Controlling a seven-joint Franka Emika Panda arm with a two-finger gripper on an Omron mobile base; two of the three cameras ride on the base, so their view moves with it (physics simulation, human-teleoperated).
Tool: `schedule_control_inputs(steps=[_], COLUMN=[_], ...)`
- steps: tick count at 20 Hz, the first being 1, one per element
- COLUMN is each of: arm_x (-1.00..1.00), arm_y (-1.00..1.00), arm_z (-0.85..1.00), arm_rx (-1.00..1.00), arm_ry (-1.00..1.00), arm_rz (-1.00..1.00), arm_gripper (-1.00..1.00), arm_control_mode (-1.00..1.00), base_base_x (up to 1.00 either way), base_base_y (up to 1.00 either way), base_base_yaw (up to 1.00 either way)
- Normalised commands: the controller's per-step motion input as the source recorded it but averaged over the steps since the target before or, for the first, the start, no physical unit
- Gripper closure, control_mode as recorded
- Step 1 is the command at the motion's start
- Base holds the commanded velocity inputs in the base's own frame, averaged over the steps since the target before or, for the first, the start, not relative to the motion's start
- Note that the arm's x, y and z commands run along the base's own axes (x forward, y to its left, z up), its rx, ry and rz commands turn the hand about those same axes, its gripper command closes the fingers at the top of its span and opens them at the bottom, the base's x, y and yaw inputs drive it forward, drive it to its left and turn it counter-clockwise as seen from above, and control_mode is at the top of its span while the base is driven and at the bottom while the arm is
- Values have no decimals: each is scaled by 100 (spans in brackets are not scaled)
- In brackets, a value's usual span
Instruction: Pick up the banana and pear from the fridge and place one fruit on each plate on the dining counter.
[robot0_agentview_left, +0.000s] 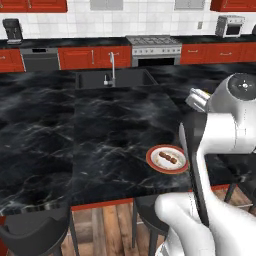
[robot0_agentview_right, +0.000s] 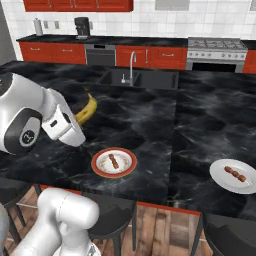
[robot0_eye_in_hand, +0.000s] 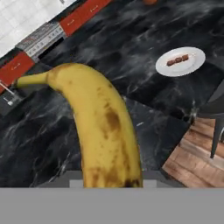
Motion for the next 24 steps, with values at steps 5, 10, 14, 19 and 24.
schedule_control_inputs(steps=[5, 10, 14, 19, 24], arm_x=[79, 27, 35, 47, 65], arm_y=[-3, -11, -13, -6, 0], arm_z=[-57, -56, -72, -79, -66], arm_rx=[-1, 0, 2, 3, 0], arm_ry=[61, 27, 2, -1, 0], arm_rz=[-8, -3, -2, 0, -1], arm_gripper=[100, 100, 100, 100, 100], arm_control_mode=[-100, -100, -100, -100, -100], base_base_x=[0, 0, 0, 0, 0], base_base_y=[0, 0, 0, 0, 0], base_base_yaw=[0, 0, 0, 0, 0])
